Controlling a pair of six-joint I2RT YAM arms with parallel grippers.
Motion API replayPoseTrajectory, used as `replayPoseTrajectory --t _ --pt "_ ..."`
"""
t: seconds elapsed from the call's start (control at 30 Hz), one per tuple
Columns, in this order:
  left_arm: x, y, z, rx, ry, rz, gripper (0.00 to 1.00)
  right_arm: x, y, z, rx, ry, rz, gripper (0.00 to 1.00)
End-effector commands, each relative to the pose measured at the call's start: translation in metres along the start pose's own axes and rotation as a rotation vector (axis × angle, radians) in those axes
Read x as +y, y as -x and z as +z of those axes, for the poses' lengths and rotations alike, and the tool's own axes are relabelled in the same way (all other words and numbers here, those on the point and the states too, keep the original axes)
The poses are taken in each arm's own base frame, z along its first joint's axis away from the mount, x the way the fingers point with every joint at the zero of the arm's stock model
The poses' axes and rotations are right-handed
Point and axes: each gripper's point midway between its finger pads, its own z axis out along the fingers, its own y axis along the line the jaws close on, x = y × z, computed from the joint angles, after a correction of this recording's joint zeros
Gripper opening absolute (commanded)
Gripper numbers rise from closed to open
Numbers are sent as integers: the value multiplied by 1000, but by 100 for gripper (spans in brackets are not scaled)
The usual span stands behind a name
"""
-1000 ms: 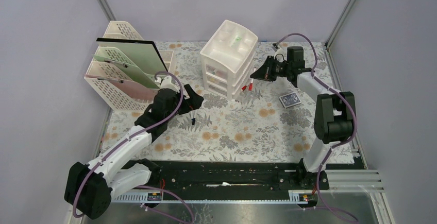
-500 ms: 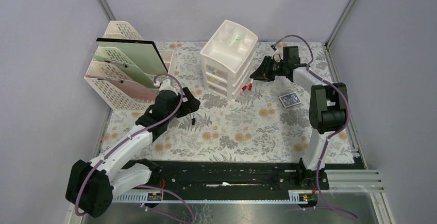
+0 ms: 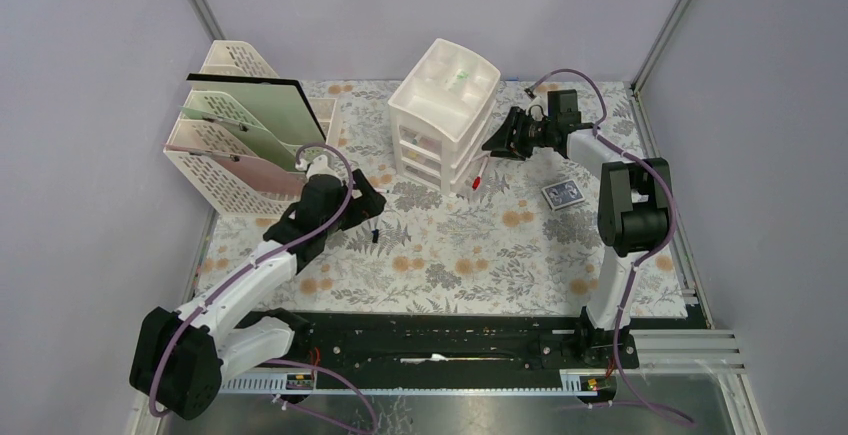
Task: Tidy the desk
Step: Place the stationery in the drawer, then pick up the stationery from the center of the board.
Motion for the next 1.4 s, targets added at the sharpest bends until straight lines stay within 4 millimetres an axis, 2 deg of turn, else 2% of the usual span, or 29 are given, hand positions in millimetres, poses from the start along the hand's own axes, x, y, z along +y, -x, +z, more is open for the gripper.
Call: replayPoseTrajectory --t 0.0,0.27,0.47,0.57,0.6,0.7,0.8,1.03,1.37 --pt "2 5 3 -20 8 -37 99 30 7 -13 -20 85 -80 50" --pt "6 -2 11 16 27 -48 97 67 -17 -45 4 224 -291 55" --pt "12 -5 22 66 97 -31 93 76 -35 -62 -8 247 -392 57" --pt "18 -7 31 102 159 -20 83 73 -40 -66 -15 237 -412 58" --pt "20 -8 34 113 181 -17 78 73 -41 -67 -17 234 -416 58" --pt "24 -8 44 144 237 -7 53 70 -42 -69 -22 229 -420 58" --pt "30 -11 54 180 298 13 43 69 -42 -71 -26 229 -420 58" --pt "47 -14 76 217 396 86 36 68 -43 -73 -36 232 -420 58" --pt "54 -22 94 269 426 140 28 64 -47 -76 -38 228 -405 58"
